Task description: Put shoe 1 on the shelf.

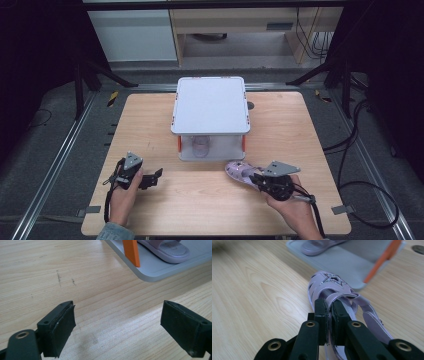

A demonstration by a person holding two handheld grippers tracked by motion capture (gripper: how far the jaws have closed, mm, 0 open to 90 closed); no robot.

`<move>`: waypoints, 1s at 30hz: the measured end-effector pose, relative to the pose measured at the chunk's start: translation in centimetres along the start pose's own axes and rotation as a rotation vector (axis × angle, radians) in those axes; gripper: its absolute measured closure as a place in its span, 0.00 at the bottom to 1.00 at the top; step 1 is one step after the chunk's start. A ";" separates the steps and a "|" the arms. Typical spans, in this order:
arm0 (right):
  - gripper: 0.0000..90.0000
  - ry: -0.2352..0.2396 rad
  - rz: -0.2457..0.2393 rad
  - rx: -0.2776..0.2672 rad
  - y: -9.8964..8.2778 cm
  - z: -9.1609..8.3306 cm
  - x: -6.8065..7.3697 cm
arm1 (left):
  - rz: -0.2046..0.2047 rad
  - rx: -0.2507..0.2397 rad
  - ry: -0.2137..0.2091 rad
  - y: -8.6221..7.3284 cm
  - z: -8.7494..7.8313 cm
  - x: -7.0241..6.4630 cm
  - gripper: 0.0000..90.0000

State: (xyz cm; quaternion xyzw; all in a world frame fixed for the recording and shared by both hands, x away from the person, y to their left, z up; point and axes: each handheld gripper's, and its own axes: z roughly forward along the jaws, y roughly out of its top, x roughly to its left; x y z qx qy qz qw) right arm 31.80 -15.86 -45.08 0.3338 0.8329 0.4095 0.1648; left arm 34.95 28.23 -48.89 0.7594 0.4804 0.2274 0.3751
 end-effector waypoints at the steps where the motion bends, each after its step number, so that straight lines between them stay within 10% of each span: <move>1: 0.94 0.007 -0.003 0.002 0.2 0.4 0.4 | 0.001 0.000 0.000 0.0 0.0 0.0 0.13; 13: 0.94 0.103 -0.018 0.011 1.0 3.7 5.1 | 0.000 -0.004 -0.001 0.1 -0.2 0.0 0.13; 24: 0.89 0.114 -0.023 0.041 0.1 4.2 6.2 | -0.002 -0.002 0.002 0.1 -0.2 0.0 0.13; 30: 0.63 0.131 -0.015 0.052 0.1 3.6 6.1 | 0.000 0.002 -0.005 0.0 -0.1 -0.1 0.13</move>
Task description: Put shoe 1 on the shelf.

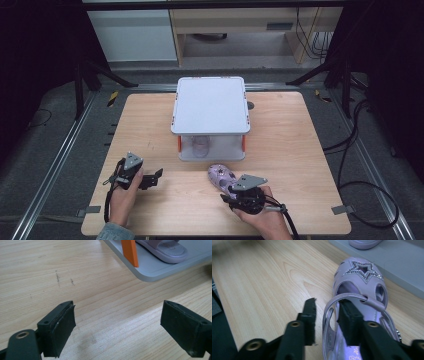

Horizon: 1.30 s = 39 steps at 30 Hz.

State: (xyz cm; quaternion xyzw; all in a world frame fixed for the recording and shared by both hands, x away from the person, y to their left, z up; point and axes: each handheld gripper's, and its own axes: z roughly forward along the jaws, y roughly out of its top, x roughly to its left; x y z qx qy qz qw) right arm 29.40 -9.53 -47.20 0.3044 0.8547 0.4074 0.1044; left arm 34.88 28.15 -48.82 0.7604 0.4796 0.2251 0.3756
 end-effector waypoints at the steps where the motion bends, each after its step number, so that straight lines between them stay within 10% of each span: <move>1: 0.62 0.000 -0.002 -0.001 0.0 -0.2 0.0 | 0.000 0.000 0.000 0.0 0.0 0.0 0.13; 15: 0.72 -0.048 -0.003 -0.049 0.5 -3.5 -2.6 | -0.003 0.003 0.001 -0.1 0.0 0.0 0.13; 39: 0.80 -0.049 -0.056 0.037 -0.3 -0.6 -4.6 | 0.000 0.007 -0.004 -0.1 0.1 0.0 0.13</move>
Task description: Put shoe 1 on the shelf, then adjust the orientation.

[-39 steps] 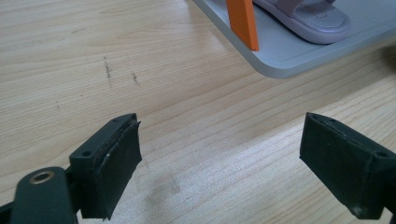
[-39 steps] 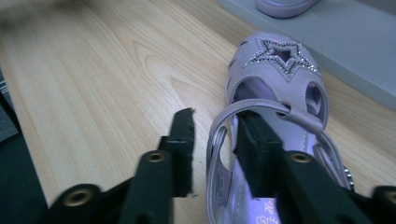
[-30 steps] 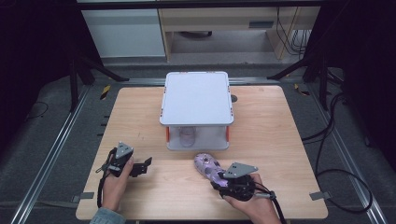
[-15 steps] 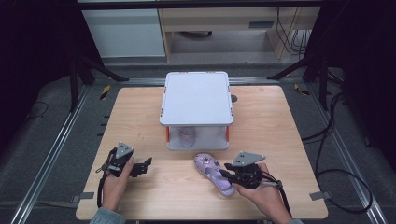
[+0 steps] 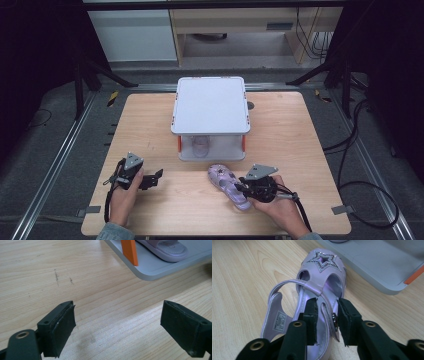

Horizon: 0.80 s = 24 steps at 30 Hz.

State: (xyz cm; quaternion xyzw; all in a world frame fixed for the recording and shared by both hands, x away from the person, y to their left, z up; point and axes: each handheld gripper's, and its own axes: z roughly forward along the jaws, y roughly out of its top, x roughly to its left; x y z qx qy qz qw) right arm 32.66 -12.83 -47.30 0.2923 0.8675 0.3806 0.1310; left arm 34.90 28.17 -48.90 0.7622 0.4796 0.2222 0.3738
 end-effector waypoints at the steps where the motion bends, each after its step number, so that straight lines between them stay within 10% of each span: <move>1: 0.81 0.001 0.003 0.000 0.0 0.0 0.0 | -0.001 0.001 0.001 0.0 0.0 0.0 0.13; 24: 0.91 -0.037 0.170 -0.087 2.1 -0.1 1.0 | -0.001 -0.057 -0.090 3.3 -2.6 -0.6 0.14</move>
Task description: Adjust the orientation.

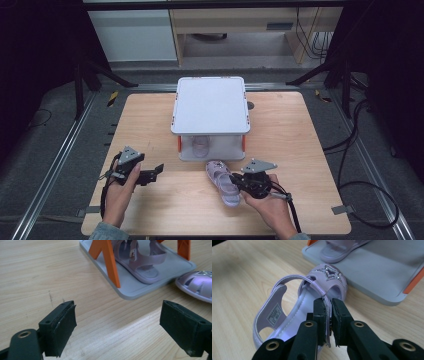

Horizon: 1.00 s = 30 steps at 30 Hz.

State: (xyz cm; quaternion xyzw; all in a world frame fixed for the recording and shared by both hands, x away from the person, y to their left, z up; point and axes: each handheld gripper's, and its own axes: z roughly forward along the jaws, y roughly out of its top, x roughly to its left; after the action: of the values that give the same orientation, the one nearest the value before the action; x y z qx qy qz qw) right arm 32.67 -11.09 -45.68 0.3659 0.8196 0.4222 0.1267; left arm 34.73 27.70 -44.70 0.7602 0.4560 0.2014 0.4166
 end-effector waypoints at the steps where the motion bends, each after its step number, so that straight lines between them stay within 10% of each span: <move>1: 0.92 -0.009 0.009 -0.006 0.1 0.0 -0.1 | 0.004 -0.002 0.000 0.3 -0.2 0.0 0.14; 30: 0.91 -0.176 0.110 -0.119 2.4 2.5 -1.1 | 0.084 -0.050 -0.103 9.1 -2.8 -1.1 0.15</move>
State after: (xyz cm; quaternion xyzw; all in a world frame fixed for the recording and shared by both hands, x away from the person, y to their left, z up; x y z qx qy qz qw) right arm 35.92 -9.50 -45.44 0.4377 0.7576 0.4426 0.1965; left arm 37.06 25.82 -35.60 0.7774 0.3965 0.1908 0.4496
